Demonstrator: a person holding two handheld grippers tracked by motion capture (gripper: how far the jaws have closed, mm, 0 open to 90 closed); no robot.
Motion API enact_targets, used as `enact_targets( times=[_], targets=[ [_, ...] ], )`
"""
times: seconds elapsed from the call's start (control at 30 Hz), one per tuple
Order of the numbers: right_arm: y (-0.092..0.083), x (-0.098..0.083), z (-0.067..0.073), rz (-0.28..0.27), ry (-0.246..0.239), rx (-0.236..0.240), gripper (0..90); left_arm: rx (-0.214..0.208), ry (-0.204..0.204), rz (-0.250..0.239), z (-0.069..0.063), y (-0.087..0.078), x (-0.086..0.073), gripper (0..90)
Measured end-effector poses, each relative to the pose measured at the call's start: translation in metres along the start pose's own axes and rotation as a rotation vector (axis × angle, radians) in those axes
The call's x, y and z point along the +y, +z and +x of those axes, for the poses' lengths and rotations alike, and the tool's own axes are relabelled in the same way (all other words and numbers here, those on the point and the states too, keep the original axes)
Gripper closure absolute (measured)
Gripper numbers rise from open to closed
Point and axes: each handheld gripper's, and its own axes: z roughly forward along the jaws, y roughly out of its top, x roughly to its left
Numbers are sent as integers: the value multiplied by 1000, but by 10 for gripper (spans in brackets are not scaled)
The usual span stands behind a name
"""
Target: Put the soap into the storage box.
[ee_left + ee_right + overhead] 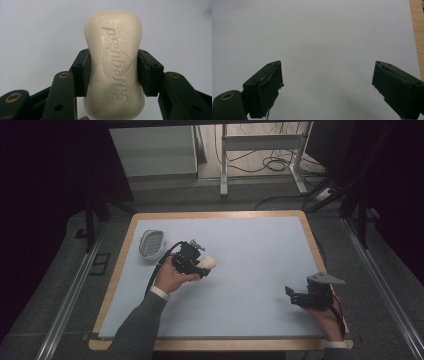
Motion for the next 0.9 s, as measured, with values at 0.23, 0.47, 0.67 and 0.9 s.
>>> enact_targets(
  times=[0.23, 0.47, 0.67, 0.9],
  targets=[
    [-1, 0, 0, -2, 3, -1, 94, 24, -6, -7, 8, -6, 1, 496],
    [-1, 0, -1, -1, 3, -3, 94, 40, -28, -10, 18, -11, 1, 496],
    [0, 0, 0, 2, 1, -4, 94, 50, -27, -7, 23, -15, 3, 496],
    [-1, 0, -1, 1, 2, -5, 94, 63, -56, -6, 34, -19, 5, 496]
  ],
)
